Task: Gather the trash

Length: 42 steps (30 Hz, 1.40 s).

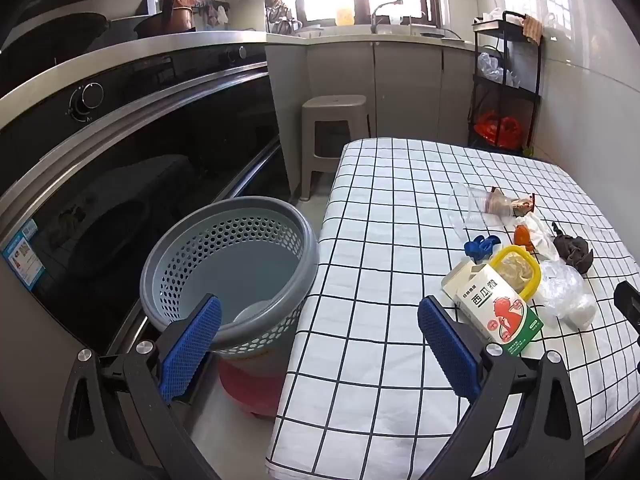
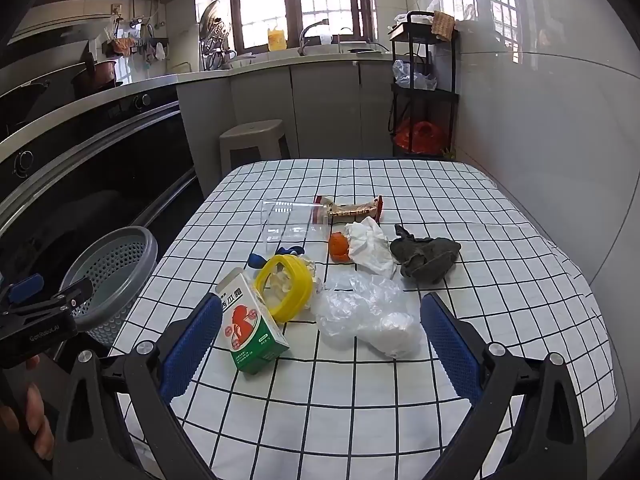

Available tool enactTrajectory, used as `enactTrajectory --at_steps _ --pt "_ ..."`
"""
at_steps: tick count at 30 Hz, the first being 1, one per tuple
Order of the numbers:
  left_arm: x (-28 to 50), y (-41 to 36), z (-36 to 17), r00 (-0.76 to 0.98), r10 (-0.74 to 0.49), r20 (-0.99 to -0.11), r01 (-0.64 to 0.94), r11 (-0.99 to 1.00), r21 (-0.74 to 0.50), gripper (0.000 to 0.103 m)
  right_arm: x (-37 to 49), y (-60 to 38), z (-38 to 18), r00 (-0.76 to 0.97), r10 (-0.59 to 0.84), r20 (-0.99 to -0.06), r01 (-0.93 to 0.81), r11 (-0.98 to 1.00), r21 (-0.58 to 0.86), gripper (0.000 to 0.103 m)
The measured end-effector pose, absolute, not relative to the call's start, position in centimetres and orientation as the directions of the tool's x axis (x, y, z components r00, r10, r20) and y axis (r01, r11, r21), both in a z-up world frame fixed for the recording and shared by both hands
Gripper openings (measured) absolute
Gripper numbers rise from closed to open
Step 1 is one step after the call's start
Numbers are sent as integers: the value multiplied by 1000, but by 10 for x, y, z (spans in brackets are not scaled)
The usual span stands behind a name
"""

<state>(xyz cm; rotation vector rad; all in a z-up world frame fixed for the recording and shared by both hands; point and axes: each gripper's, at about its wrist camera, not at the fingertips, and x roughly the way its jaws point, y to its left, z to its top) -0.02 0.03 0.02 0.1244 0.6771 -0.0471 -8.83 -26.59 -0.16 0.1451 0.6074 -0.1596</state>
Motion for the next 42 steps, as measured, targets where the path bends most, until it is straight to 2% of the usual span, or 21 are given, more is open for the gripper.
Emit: enactTrajectory --at_steps 42 --pt "0 -11 -11 756 0 -655 97 989 112 96 -89 -279 -12 790 -88 -607 188 977 103 95"
